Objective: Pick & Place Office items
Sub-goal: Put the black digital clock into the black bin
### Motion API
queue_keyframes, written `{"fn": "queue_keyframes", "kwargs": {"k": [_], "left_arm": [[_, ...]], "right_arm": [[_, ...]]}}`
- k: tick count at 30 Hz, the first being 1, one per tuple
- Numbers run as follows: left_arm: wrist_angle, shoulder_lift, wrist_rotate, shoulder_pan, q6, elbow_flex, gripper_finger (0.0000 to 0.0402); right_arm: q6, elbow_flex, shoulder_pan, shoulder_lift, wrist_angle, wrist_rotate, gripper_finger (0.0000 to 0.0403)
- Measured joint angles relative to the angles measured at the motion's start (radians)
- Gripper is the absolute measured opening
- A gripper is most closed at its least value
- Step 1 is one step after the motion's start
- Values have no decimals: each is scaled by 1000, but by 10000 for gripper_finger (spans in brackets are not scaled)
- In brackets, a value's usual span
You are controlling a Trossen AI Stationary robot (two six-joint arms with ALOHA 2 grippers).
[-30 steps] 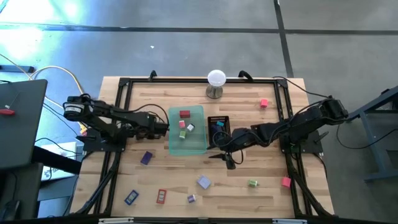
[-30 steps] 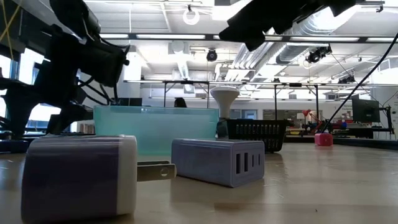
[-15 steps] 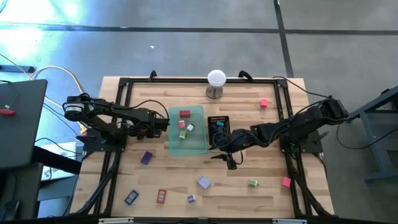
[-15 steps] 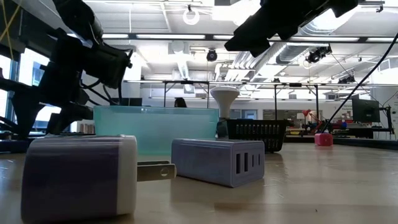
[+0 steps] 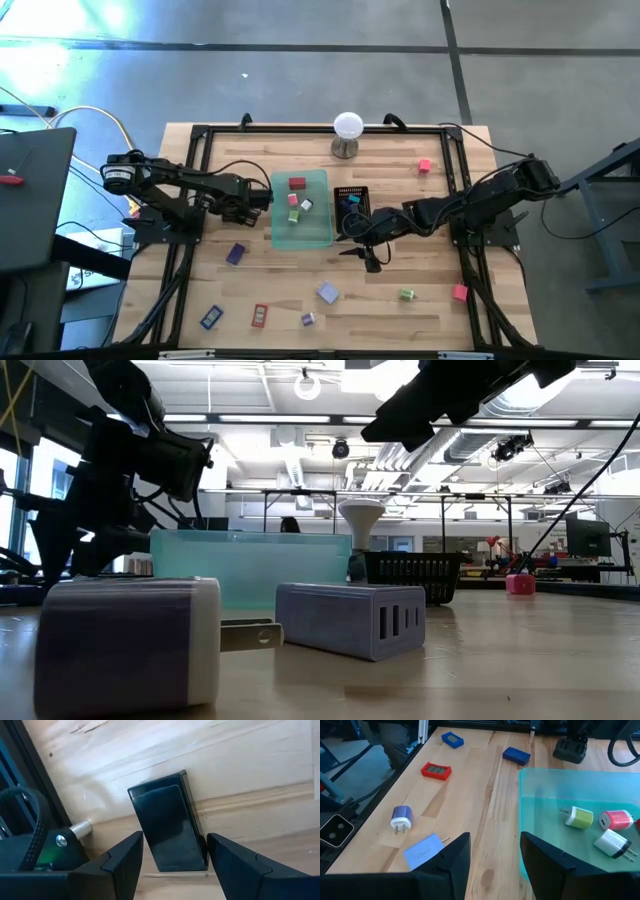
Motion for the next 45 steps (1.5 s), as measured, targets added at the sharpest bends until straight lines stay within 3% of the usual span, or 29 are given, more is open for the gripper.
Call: {"fn": "queue_keyframes", "kwargs": {"k": [19, 27, 31, 37, 41, 45], "left_arm": [[28, 0, 93, 134, 36, -2, 221], [33, 0, 91, 136, 46, 0, 168], [31, 0, 67, 140, 127, 6, 147], [43, 3, -10, 140, 182, 38, 154], [74, 3, -82, 143, 241, 97, 154], [41, 3, -92, 143, 321, 184, 154]], "right_arm": [[23, 0, 0, 0, 0, 0, 160], [19, 0, 0, 0, 0, 0, 160], [17, 0, 0, 0, 0, 0, 160], [16, 0, 0, 0, 0, 7, 160], [18, 0, 0, 0, 1, 7, 160], [19, 0, 0, 0, 1, 10, 160]]}}
